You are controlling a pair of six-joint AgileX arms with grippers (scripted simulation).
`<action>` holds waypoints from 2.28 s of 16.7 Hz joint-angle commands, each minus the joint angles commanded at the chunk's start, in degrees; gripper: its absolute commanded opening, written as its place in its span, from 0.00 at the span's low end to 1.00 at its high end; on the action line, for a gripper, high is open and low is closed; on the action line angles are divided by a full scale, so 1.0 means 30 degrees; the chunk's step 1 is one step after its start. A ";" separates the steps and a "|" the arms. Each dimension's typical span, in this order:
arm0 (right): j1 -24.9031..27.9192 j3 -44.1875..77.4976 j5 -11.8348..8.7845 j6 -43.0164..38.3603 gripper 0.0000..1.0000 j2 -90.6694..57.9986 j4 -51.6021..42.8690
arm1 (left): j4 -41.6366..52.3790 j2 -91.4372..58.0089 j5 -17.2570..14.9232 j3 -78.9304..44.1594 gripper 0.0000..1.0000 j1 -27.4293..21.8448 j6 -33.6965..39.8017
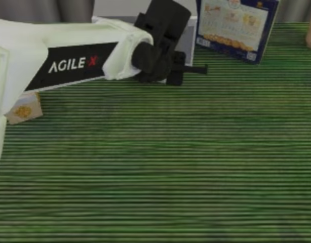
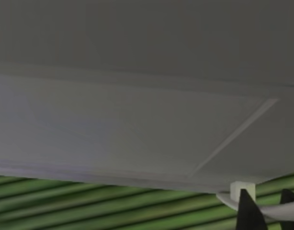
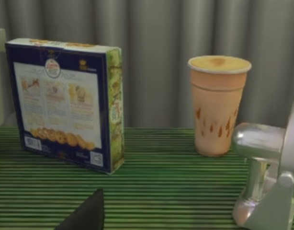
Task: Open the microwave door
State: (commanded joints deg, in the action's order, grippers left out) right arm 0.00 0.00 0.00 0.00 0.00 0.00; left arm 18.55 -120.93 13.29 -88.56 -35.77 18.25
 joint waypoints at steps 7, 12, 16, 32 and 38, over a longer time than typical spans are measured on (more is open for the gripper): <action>0.0000 0.0000 0.0000 0.0000 1.00 0.0000 0.0000 | 0.0000 0.0000 0.0000 0.0000 0.00 0.0000 0.0000; 0.0000 0.0000 0.0000 0.0000 1.00 0.0000 0.0000 | 0.0000 0.0000 0.0000 0.0000 0.00 0.0000 0.0000; 0.0000 0.0000 0.0000 0.0000 1.00 0.0000 0.0000 | 0.0000 0.0000 0.0000 0.0000 0.00 0.0000 0.0000; 0.0000 0.0000 0.0000 0.0000 1.00 0.0000 0.0000 | -0.0510 0.0570 -0.0612 0.0915 0.00 0.0164 -0.0775; 0.0000 0.0000 0.0000 0.0000 1.00 0.0000 0.0000 | -0.0510 0.0570 -0.0612 0.0915 0.00 0.0164 -0.0775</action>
State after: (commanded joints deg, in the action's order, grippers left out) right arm 0.00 0.00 0.00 0.00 0.00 0.00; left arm 17.02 -119.22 11.45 -85.82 -35.27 15.93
